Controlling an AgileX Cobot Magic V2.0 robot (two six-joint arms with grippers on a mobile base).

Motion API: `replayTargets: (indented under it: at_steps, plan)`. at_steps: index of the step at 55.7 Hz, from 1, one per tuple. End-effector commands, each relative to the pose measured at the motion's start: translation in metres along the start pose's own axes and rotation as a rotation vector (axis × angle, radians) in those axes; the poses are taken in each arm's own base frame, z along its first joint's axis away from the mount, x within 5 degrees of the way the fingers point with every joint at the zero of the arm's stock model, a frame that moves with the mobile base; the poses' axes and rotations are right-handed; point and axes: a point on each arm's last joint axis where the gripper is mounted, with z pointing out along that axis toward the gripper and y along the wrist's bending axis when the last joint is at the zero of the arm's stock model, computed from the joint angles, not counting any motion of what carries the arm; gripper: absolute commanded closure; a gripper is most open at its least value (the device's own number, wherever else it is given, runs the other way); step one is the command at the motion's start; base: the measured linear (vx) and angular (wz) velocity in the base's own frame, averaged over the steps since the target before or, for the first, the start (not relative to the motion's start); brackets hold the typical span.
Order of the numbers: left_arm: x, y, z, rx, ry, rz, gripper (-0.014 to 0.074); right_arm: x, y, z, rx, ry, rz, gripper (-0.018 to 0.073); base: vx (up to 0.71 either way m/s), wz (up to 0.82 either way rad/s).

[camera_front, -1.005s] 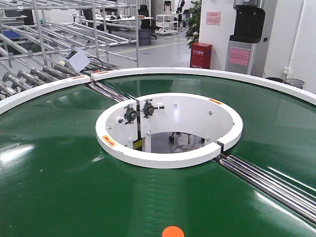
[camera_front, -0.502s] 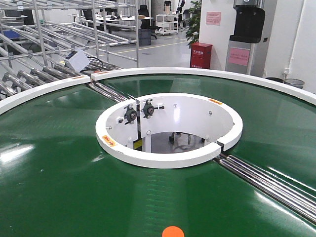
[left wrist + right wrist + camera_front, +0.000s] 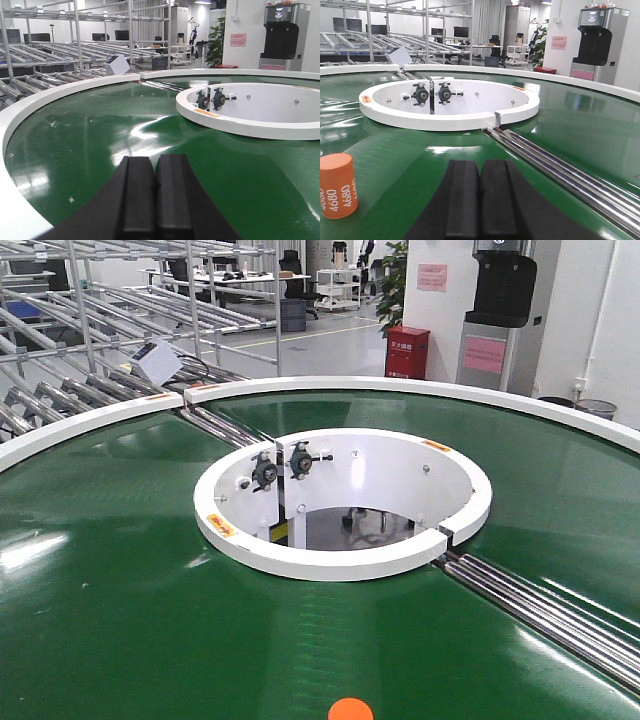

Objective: Grab orange capacitor from left shelf to right conveyor
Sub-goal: 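Raise and withdraw the right gripper from the cylinder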

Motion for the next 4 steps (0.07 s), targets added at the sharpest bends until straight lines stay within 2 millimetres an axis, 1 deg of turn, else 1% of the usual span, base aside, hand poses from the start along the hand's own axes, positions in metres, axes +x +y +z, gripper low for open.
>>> replayTargets:
  at_steps: [1,4]
  plan:
    - [0.0030,0.0003,-0.0003,0.003,-0.060,-0.004,0.0603,-0.0061,-0.0002,-0.0010,0.005,-0.091,-0.012,0.0568,0.00,0.00]
    - [0.0030,0.0003,-0.0003,0.003,-0.060,-0.004,0.0603,-0.0061,-0.0002,-0.0010,0.005,-0.091,-0.012,0.0567,0.00,0.00]
